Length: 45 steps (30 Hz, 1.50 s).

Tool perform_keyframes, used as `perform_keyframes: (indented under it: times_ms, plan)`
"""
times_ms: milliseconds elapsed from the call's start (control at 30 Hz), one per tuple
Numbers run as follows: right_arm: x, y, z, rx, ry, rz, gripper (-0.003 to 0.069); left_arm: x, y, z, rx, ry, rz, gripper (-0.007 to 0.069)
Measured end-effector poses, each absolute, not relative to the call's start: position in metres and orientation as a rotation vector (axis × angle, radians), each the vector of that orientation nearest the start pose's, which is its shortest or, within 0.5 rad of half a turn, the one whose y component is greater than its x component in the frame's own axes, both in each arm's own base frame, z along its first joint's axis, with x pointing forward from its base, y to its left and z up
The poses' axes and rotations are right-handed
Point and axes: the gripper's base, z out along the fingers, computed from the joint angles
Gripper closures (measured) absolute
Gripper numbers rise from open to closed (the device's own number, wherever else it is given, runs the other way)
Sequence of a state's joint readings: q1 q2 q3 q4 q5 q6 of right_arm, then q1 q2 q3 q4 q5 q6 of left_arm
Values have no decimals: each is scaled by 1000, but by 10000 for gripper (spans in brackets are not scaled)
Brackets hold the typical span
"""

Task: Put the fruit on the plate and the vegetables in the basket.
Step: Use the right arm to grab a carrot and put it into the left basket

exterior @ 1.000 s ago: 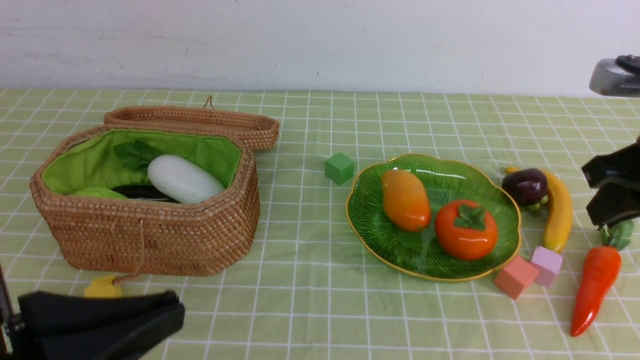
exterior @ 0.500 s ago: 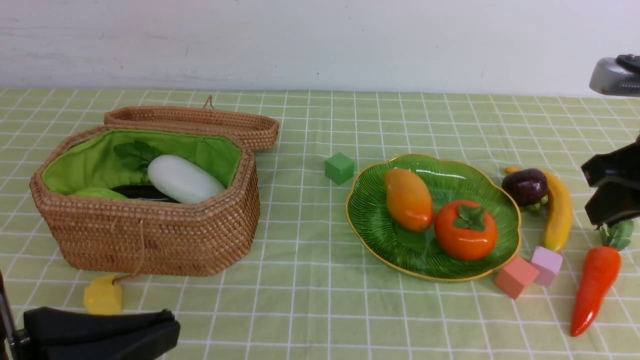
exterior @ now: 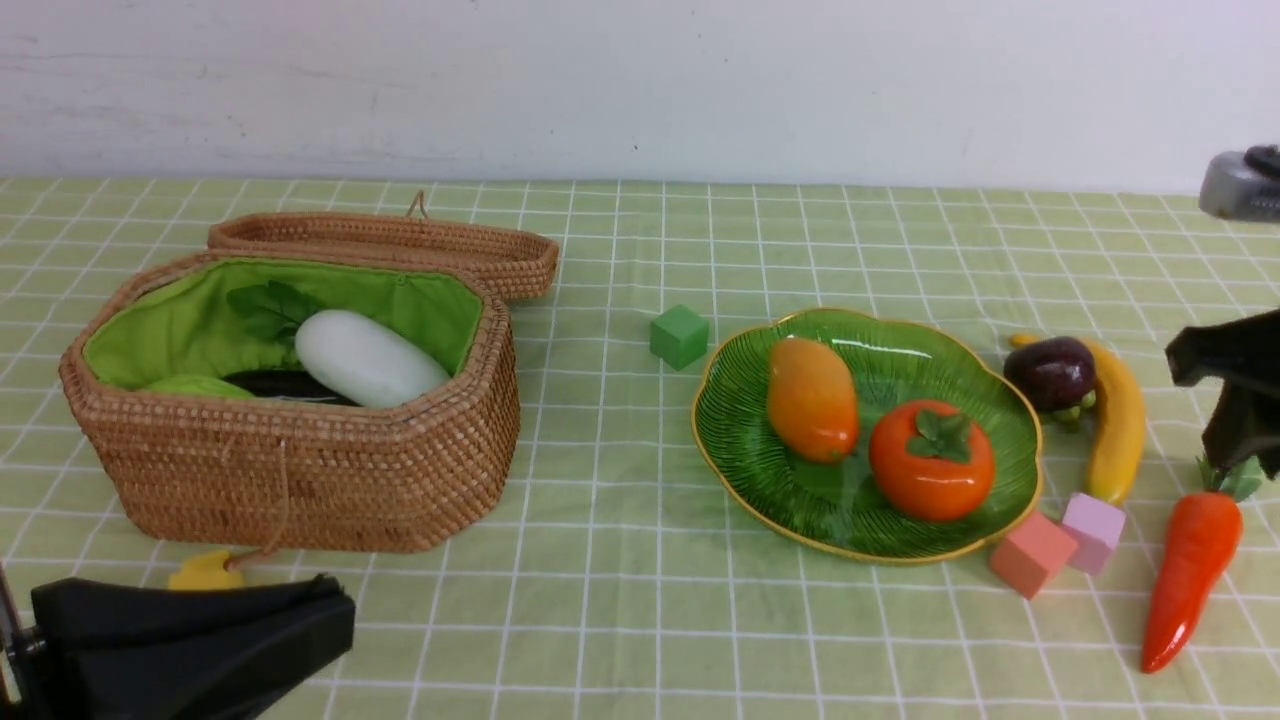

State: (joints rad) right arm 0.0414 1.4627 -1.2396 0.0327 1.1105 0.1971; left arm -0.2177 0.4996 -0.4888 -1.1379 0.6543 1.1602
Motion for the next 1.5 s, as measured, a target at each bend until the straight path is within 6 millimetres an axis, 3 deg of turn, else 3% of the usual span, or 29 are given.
perform_keyframes:
  times_ms: [133, 233, 267, 333, 433, 533, 733, 867, 1133, 1233, 1300, 1367, 1500]
  plan:
    - [303, 5, 277, 380, 2847, 10, 198, 80, -69, 316, 698, 1661, -602, 637]
    - [323, -13, 245, 525, 2850, -3, 66, 80, -69, 316, 696, 1660, -601, 637]
    - [323, -14, 245, 532, 2849, -3, 60, 80, -69, 316, 696, 1660, -601, 637]
    - [335, -31, 218, 633, 2867, 14, 22, 80, -69, 316, 695, 1660, -602, 637]
    - [345, -41, 193, 706, 2883, 58, 36, 80, -69, 316, 691, 1659, -608, 637]
    - [352, -47, 167, 756, 2908, 95, 98, 80, -69, 316, 692, 1658, -607, 637]
    - [356, -48, 155, 737, 2944, 98, 230, 80, -69, 316, 694, 1657, -602, 637]
    - [356, -48, 155, 644, 2971, 105, 333, 80, -69, 316, 713, 1645, -582, 636]
    - [352, -48, 161, 511, 3010, 114, 335, 80, -69, 316, 728, 1637, -569, 636]
    - [342, -44, 176, 508, 3029, 130, 335, 80, -69, 316, 727, 1637, -569, 636]
    - [336, -41, 197, 500, 2997, 147, 335, 80, -69, 317, 727, 1636, -570, 636]
    - [325, -29, 233, 444, 2922, 170, 335, 81, -69, 317, 719, 1635, -564, 636]
    - [309, 9, 283, 269, 2803, 237, 335, 83, -66, 318, 684, 1628, -539, 636]
